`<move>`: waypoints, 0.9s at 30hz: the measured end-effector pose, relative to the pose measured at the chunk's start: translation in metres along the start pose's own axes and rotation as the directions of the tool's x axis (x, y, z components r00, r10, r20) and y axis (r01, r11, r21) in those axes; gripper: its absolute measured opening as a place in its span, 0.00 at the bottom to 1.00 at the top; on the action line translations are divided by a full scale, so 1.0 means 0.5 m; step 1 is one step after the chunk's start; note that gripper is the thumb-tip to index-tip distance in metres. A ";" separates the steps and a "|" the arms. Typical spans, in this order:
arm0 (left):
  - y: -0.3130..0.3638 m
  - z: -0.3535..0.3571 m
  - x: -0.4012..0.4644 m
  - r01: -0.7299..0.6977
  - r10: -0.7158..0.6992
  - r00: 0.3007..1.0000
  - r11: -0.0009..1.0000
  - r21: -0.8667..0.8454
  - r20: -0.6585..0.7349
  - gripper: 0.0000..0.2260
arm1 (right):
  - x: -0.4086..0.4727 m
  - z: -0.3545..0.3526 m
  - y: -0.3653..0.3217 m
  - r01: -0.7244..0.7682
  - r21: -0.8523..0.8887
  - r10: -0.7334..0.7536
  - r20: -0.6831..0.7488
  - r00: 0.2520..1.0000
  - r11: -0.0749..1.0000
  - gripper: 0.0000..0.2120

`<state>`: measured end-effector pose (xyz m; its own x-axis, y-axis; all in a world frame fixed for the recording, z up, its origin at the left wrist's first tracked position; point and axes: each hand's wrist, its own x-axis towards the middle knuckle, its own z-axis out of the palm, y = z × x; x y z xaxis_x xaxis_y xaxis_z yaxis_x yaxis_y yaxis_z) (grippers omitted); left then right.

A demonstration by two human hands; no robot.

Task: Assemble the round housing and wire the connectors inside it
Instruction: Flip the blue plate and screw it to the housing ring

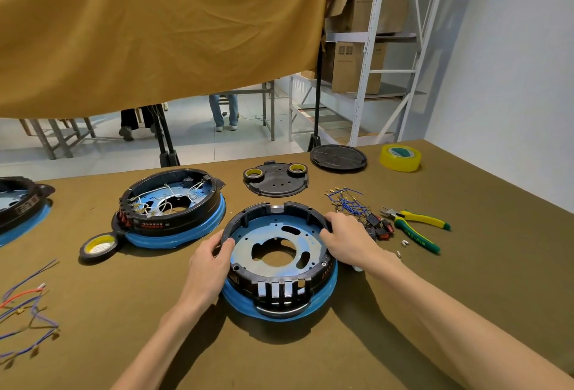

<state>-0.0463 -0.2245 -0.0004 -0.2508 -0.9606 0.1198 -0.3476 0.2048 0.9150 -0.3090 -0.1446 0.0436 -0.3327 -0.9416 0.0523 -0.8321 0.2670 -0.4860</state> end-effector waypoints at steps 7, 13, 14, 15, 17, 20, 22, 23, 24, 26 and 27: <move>-0.004 -0.001 0.009 -0.012 0.012 1.000 0.999 0.035 0.018 0.10 | 0.002 0.000 0.000 -0.005 -0.025 0.006 0.011 1.000 1.000 0.08; 0.007 0.007 0.022 -0.040 0.039 0.999 0.999 0.007 0.027 0.11 | -0.003 0.010 0.003 -0.051 0.008 0.051 -0.043 0.998 0.999 0.07; 0.005 0.009 0.023 -0.029 0.029 0.999 0.999 0.020 0.022 0.10 | -0.003 0.011 0.003 -0.050 0.007 0.050 -0.044 0.998 0.999 0.07; 0.001 0.010 0.022 -0.022 0.022 1.000 0.999 0.034 0.012 0.08 | -0.003 0.010 0.001 -0.042 0.005 0.043 -0.042 0.998 0.999 0.07; -0.002 0.012 0.015 -0.028 0.028 1.000 0.999 0.042 -0.004 0.09 | -0.001 0.006 -0.001 -0.019 0.000 0.019 -0.024 1.000 1.000 0.06; -0.003 0.009 0.007 -0.045 0.045 0.999 0.998 0.040 -0.005 0.10 | 0.003 0.000 -0.004 -0.004 -0.023 0.005 0.012 1.000 1.000 0.07; -0.005 0.007 0.004 -0.041 0.041 0.999 0.998 0.050 0.008 0.08 | 0.007 -0.001 -0.006 0.000 -0.034 0.001 0.034 0.999 0.999 0.08; -0.007 0.006 0.004 -0.038 0.037 0.999 0.998 0.060 0.004 0.10 | 0.010 -0.002 -0.006 0.001 -0.041 0.001 0.044 0.999 0.999 0.08; -0.004 0.005 0.002 -0.031 0.031 0.999 0.997 0.066 -0.008 0.11 | 0.013 -0.002 -0.006 0.000 -0.050 0.003 0.053 0.999 0.999 0.08; -0.002 0.004 0.003 -0.047 0.048 0.999 0.996 0.081 -0.015 0.09 | 0.022 -0.002 -0.004 -0.001 -0.074 0.006 0.067 0.998 0.997 0.08; -0.005 0.003 0.005 -0.056 0.057 0.998 0.993 0.103 -0.006 0.08 | 0.027 -0.003 -0.004 -0.006 -0.086 0.012 0.072 0.997 0.996 0.07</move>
<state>-0.0474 -0.2272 -0.0029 -0.2643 -0.9486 0.1740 -0.4238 0.2763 0.8626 -0.3126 -0.1578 0.0467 -0.3098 -0.9507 -0.0169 -0.8654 0.2893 -0.4092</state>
